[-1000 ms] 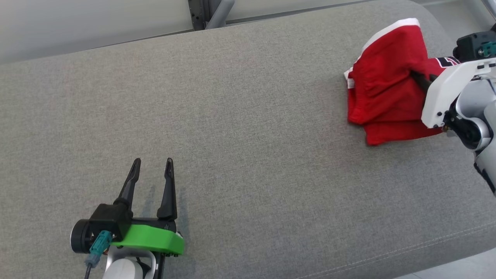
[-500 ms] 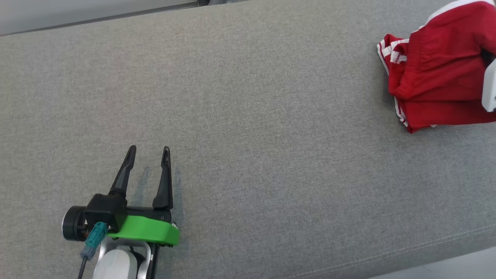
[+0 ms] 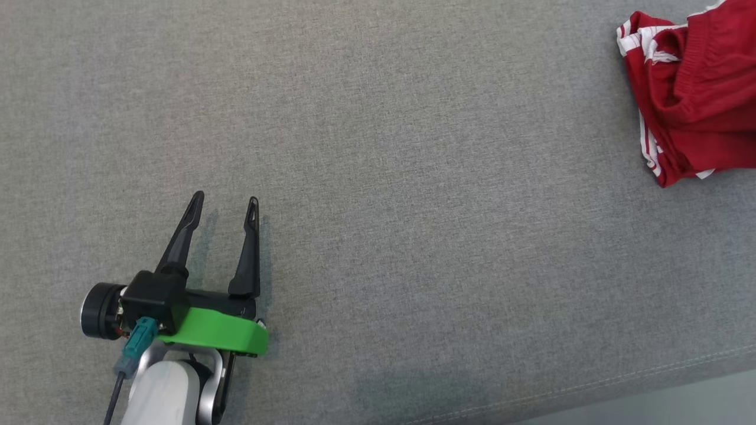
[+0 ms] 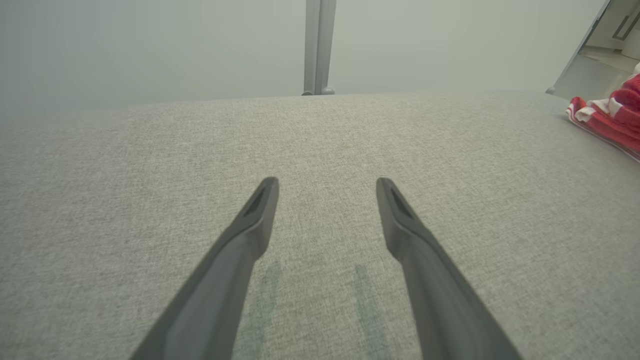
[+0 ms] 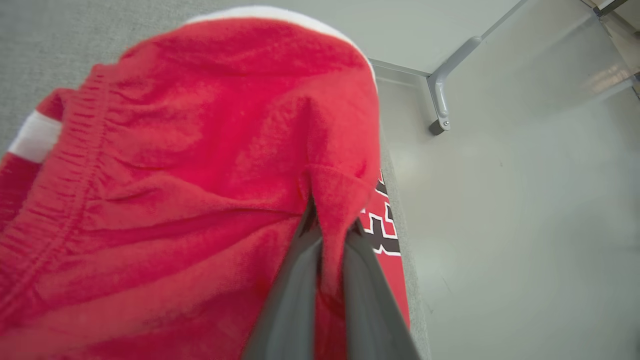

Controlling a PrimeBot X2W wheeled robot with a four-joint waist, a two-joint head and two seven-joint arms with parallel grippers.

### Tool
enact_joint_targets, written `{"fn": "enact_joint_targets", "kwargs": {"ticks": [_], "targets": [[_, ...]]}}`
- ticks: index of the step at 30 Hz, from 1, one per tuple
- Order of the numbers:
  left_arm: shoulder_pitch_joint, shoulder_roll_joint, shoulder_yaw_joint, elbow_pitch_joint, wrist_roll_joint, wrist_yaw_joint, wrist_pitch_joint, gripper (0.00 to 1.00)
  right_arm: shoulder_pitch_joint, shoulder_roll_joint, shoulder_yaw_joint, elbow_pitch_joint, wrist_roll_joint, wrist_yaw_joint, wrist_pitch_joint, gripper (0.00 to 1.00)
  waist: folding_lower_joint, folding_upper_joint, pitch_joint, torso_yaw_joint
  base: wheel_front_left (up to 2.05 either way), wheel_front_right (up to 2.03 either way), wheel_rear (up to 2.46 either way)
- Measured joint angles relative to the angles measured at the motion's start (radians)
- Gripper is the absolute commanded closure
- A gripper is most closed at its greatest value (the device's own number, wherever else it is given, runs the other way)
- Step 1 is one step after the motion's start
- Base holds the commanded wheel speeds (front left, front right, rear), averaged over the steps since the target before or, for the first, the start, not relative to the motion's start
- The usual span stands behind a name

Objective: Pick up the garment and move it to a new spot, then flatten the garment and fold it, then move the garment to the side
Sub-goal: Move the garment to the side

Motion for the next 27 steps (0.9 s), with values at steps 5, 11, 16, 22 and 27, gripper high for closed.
{"fn": "enact_joint_targets", "kwargs": {"ticks": [5, 11, 16, 22, 27], "targets": [[-0.001, 0.007, -0.004, -0.015, 0.0, 0.002, 0.009, 0.0, -0.031, 0.022, -0.033, 0.096, -0.061, 0.0, -0.062, 0.0, 0.0, 0.0, 0.019, 0.007, 0.0, 0.0, 0.0], [-0.001, 0.018, -0.006, -0.029, 0.003, 0.01, 0.019, 0.0, -0.07, 0.043, -0.059, 0.175, -0.122, 0.0, -0.13, 0.0, 0.0, 0.0, 0.025, 0.0, 0.0, 0.0, 0.0], [-0.001, 0.022, -0.011, -0.033, 0.007, 0.014, 0.025, 0.0, -0.088, 0.069, -0.099, 0.203, -0.136, 0.0, -0.218, 0.0, 0.0, 0.0, 0.022, -0.011, 0.0, 0.0, 0.0], [0.0, 0.024, -0.013, -0.029, 0.004, 0.018, 0.023, 0.0, -0.096, 0.095, -0.141, 0.218, -0.143, 0.0, -0.312, 0.0, 0.0, 0.0, -0.006, -0.022, 0.0, 0.0, 0.0], [0.003, 0.019, -0.015, -0.016, -0.011, 0.021, 0.011, 0.0, -0.099, 0.126, -0.179, 0.168, -0.132, 0.0, -0.356, 0.0, 0.0, 0.0, -0.048, -0.029, 0.0, 0.0, 0.0]]}}
